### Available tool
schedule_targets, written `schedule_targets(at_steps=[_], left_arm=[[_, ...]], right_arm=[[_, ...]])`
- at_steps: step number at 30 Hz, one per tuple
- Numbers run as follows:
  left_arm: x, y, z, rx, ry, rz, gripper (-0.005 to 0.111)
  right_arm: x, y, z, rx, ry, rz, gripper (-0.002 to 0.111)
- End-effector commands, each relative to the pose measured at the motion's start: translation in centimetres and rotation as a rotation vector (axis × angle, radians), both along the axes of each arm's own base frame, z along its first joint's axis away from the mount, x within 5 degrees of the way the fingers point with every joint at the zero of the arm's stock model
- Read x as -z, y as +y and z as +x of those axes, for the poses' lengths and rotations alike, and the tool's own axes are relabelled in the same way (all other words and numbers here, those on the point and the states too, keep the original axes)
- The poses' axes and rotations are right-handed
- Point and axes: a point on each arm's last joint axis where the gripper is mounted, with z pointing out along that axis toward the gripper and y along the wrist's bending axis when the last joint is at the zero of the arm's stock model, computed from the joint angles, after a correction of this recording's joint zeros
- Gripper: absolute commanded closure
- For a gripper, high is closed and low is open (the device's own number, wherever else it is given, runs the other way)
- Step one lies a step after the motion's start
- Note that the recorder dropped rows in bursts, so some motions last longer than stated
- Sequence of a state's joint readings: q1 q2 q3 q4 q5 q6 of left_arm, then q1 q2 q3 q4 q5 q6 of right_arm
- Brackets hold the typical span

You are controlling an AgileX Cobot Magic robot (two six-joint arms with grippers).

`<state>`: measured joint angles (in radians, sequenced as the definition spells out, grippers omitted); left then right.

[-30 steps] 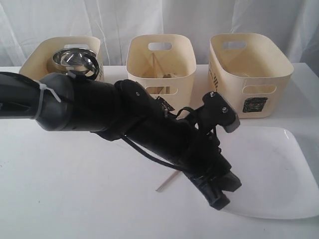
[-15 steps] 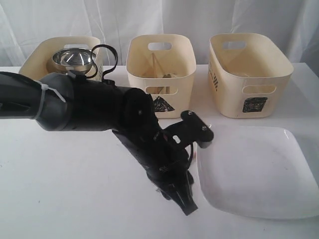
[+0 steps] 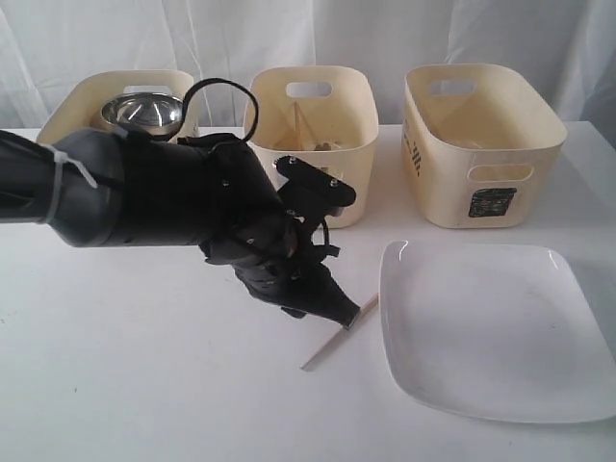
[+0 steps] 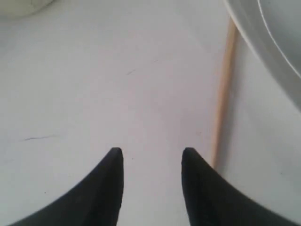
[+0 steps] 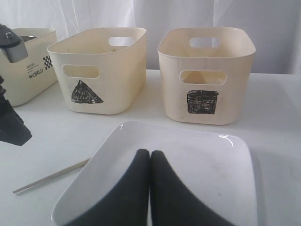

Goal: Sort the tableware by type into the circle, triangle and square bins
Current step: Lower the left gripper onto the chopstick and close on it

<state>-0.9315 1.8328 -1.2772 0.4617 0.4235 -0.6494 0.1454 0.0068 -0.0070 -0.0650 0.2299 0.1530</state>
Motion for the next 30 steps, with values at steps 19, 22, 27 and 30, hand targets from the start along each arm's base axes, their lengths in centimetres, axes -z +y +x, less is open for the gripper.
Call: schedule_targets(at_steps=[19, 22, 27, 30], left_arm=[[-0.4, -1.0, -1.2, 0.221, 0.006, 0.005, 0.061], [-0.4, -1.4, -1.7, 0.198, 0.015, -0.009, 0.061], [-0.3, -1.5, -1.8, 0.195, 0.017, -0.013, 0.052], [-0.3, -1.5, -1.8, 0.195, 0.017, -0.009, 0.041]], right_arm=[[0.1, 0.0, 0.0, 0.007, -0.009, 0.002, 0.108], [0.1, 0.0, 0.0, 0.007, -0.009, 0.002, 0.108], [0.1, 0.0, 0.0, 0.007, -0.009, 0.002, 0.108], [0.1, 0.0, 0.0, 0.007, -0.009, 0.002, 0.108]])
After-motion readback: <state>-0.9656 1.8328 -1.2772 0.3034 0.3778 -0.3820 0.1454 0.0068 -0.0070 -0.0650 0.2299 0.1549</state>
